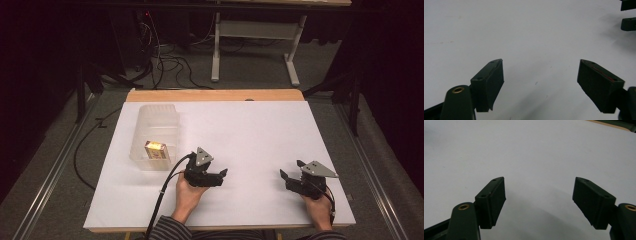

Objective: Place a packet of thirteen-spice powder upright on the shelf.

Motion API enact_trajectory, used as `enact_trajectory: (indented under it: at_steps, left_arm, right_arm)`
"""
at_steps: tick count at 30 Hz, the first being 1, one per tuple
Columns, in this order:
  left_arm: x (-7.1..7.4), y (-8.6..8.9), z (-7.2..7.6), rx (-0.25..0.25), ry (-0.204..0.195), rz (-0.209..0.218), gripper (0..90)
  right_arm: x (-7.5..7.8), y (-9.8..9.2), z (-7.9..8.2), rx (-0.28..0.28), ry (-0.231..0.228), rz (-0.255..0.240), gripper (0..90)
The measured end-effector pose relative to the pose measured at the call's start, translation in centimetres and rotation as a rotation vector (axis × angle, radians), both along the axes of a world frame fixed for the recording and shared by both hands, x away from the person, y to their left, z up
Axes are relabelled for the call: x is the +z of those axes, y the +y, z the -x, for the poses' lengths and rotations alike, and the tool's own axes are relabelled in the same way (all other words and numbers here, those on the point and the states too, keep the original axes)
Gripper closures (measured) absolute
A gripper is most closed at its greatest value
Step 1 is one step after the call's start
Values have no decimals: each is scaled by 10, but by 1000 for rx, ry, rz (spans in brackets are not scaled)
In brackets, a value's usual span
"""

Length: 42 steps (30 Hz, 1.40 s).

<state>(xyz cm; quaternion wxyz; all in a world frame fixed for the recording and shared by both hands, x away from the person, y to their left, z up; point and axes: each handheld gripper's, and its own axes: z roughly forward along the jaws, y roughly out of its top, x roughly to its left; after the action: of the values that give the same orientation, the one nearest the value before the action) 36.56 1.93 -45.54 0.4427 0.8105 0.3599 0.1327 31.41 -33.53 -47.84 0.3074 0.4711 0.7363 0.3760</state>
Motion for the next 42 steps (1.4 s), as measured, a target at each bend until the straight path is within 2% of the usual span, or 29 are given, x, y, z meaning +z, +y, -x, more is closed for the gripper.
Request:
enact_trajectory:
  at_steps: [15, 23, 28, 33, 36, 37, 42]
  left_arm:
    - [-10, -4, -8, 32, -18, -12, 217]
    - [-17, -3, -12, 60, -25, 5, 219]
    - [-19, -1, -10, 77, -48, 18, 216]
    - [-22, -3, -9, 79, -63, 4, 211]
    - [-26, -4, -8, 82, -55, 12, 208]
    - [-26, -4, -7, 88, -67, 19, 199]
    - [-26, -2, -4, 98, -79, 34, 200]
  right_arm:
    - [0, 0, 0, -1, -2, -1, 267]
    - [0, 0, 0, -2, -3, -4, 267]
    - [0, 0, 0, -1, -1, -2, 267]
    - [0, 0, 0, 3, -6, 2, 267]
    - [0, 0, 0, 3, -5, 2, 267]
    - [0, 0, 0, 1, -3, 0, 267]
    - [0, 0, 0, 0, 1, 4, 267]
